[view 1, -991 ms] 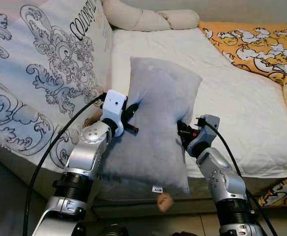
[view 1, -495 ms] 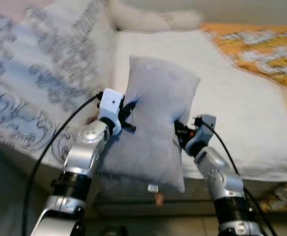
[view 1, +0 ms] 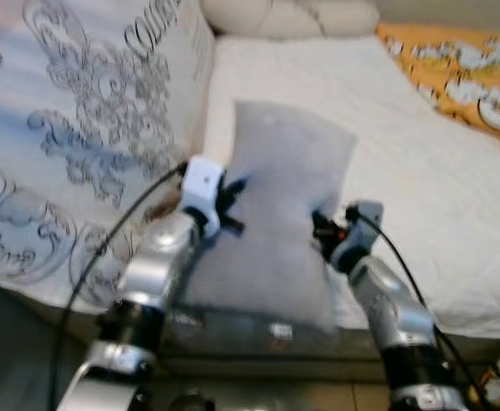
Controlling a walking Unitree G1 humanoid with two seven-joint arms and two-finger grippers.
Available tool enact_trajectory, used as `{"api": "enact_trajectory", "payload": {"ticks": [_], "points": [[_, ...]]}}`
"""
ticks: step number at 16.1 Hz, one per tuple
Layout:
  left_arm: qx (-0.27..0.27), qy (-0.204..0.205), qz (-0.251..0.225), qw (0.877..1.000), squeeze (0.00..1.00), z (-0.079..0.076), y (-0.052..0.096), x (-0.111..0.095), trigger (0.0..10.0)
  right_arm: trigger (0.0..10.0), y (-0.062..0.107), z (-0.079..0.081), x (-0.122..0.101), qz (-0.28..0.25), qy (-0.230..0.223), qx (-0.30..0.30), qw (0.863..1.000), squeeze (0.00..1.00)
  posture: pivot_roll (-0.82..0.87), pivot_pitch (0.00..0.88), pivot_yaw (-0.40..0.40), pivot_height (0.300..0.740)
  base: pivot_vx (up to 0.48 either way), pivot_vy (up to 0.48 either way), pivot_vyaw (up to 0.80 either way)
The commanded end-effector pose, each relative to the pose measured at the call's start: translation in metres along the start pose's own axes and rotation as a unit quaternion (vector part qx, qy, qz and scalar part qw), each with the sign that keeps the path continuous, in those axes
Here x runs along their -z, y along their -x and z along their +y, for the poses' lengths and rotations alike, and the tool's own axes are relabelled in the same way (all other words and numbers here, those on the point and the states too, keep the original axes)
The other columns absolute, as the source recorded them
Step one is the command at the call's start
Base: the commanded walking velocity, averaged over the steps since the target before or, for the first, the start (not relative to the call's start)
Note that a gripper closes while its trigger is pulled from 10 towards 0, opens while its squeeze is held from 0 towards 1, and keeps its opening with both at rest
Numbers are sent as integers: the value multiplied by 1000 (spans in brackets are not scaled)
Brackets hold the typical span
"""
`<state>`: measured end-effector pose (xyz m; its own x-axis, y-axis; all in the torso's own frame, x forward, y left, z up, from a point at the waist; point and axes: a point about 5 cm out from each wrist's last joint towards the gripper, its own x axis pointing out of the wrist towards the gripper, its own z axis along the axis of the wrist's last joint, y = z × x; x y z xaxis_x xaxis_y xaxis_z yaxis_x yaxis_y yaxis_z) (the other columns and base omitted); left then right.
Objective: Clean up the room
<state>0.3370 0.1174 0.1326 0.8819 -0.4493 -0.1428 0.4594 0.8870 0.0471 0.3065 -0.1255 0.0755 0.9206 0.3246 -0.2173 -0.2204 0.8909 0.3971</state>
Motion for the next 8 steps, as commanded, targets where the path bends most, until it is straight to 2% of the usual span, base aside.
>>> {"api": "enact_trajectory", "payload": {"ticks": [1,8], "points": [[-9,-3,-21,1000,0,5,1,-10,10000,10000,-3,9,-3,-7,10,-21,1000,0,9,0,-10,740,292,0,0],[-10,-6,-19,1000,0,6,2,-8,10000,10000,-4,10,0,-3,0,-28,1000,0,14,0,-11,740,291,0,0]]}}
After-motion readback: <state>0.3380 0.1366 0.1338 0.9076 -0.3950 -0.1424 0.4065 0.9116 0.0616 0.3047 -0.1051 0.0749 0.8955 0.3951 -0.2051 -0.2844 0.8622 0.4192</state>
